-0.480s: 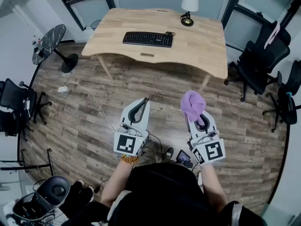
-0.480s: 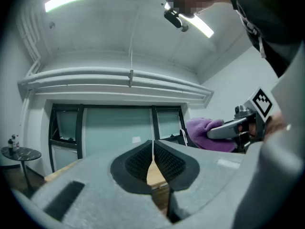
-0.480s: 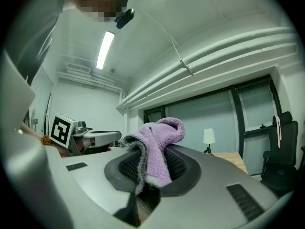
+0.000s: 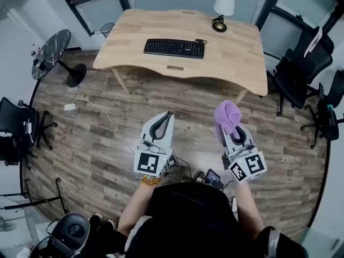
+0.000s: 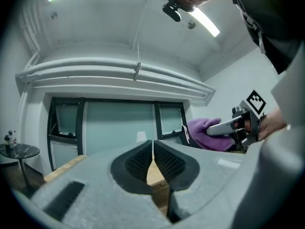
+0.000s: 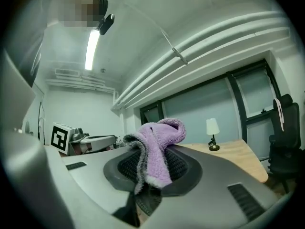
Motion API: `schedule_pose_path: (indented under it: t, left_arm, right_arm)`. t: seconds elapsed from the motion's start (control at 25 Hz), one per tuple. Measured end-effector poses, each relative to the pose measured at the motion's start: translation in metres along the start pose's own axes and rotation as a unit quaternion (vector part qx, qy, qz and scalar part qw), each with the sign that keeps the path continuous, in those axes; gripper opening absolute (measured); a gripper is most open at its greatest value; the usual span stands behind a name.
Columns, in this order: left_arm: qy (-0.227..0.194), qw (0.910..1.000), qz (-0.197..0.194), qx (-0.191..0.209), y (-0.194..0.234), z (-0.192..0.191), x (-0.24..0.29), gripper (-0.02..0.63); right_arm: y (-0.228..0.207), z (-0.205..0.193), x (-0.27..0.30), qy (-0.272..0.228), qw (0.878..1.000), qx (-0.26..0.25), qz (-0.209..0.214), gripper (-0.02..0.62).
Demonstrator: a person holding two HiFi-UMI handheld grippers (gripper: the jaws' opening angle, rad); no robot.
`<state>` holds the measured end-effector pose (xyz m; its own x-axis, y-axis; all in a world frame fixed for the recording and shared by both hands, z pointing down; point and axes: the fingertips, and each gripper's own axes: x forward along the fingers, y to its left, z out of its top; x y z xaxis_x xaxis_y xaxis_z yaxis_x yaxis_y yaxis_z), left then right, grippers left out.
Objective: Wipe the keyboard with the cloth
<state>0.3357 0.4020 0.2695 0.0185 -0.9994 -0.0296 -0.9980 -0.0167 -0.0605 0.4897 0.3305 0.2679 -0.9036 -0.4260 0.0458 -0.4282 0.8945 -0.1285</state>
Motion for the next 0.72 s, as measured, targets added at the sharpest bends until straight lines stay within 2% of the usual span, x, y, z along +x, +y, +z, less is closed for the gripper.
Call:
schedule_pose_path:
  t: [0.2, 0.44, 0.72]
  left_arm:
    - [-0.009, 0.9999, -0.014, 0.000, 0.053, -0.003, 0.008, 0.028]
    - [-0.012, 0.9992, -0.036, 0.011, 0.087, -0.007, 0.024, 0.028]
    - [0.003, 0.9989, -0.043, 0.017, 0.116, -0.029, 0.053, 0.028]
  right_arm:
    - [0.006, 0.000, 0.047, -0.005, 1.000, -0.005, -0.027, 0.080]
    - [-0.004, -0.006, 0.082, 0.005, 0.998, 0.004, -0.056, 0.080]
    - [-0.047, -0.025, 0.114, 0.021, 0.996, 0.038, -0.079, 0.080]
